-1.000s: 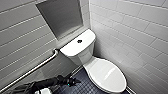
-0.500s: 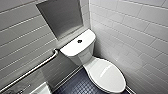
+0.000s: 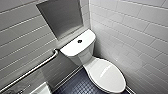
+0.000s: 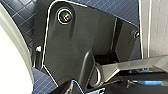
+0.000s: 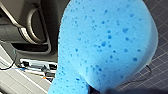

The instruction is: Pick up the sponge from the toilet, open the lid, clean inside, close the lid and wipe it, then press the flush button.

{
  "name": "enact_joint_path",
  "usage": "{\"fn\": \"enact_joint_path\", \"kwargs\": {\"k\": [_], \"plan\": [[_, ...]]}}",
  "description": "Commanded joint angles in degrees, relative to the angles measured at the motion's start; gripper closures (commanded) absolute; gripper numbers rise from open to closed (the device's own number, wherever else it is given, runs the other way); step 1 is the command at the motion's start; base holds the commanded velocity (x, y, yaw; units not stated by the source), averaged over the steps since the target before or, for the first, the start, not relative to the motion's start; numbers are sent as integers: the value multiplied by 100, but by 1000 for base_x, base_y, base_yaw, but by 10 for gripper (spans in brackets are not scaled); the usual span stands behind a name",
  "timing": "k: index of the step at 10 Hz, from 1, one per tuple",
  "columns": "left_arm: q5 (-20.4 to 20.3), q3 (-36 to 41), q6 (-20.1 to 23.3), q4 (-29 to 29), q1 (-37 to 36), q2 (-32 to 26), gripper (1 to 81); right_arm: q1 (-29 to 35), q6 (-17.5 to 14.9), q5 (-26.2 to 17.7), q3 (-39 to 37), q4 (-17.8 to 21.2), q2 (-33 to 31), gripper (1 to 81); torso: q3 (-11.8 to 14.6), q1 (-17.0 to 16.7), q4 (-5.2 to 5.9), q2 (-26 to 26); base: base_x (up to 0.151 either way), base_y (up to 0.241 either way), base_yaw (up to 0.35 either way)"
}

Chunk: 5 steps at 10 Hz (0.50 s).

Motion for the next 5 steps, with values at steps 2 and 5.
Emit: {"fn": "enact_joint_path", "kwargs": {"k": [2, 5], "plan": [[568, 34, 804, -10, 486, -175, 10, -127, -3277, -459, 2447, 3644, -1116, 811, 0, 0, 0, 0, 0, 0, 0], [392, -237, 1254, -28, 1023, 54, 10, 4, -3321, -345, 3618, 3656, -1909, 811, 2, -2, 0, 0, 0, 0, 0]]}}
